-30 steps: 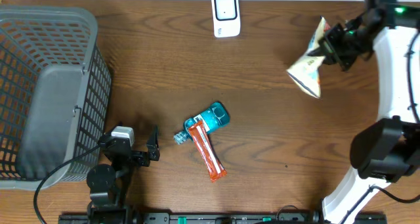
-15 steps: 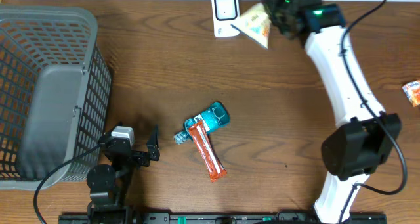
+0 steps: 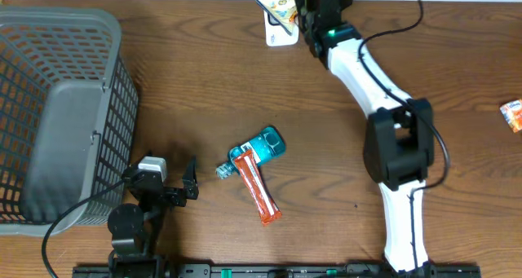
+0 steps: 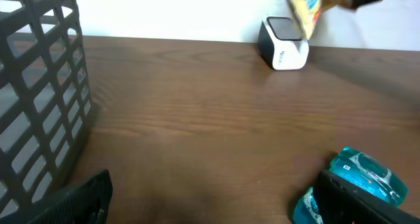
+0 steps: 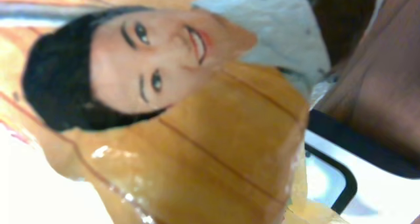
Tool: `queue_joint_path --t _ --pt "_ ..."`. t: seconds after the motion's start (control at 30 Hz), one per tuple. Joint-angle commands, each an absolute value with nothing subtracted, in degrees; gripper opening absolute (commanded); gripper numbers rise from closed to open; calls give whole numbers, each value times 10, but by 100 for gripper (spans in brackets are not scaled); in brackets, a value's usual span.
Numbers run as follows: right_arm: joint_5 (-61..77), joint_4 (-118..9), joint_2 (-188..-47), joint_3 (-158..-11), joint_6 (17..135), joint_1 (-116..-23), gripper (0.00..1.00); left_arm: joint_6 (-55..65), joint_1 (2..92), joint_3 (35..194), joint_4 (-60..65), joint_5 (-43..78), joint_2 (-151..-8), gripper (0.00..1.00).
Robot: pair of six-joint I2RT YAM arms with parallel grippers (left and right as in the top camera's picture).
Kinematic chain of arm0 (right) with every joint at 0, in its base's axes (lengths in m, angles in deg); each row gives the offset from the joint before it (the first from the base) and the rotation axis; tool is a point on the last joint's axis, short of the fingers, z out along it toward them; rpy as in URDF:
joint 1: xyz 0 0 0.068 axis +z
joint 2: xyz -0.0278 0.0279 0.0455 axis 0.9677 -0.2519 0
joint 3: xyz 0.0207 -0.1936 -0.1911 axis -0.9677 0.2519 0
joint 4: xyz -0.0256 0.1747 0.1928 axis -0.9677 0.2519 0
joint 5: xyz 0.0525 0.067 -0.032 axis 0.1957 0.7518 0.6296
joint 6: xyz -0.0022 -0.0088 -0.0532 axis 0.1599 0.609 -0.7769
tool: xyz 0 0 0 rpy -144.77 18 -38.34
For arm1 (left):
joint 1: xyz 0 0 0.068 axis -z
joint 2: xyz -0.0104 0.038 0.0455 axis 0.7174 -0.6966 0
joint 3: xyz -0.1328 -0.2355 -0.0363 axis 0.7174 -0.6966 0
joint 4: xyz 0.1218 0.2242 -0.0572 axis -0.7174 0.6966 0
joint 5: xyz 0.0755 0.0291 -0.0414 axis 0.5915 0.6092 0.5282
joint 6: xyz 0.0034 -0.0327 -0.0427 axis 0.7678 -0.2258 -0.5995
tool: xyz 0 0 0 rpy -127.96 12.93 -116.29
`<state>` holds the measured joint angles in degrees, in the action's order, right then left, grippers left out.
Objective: Scan the item barcode
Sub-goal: 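Hold the snack bag in front of the scanner with the right gripper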
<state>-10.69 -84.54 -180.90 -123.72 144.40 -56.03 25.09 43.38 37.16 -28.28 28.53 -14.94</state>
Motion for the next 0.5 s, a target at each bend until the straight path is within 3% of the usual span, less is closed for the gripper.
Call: queue_joint_path --t 0.0,0.47 --pt "-108 -877 -1834 -1247 1512 -559 2 254 434 356 -275 282 -147 98" --pt "-130 -903 -1848 -1258 1457 -556 2 254 434 356 -275 282 -147 98"
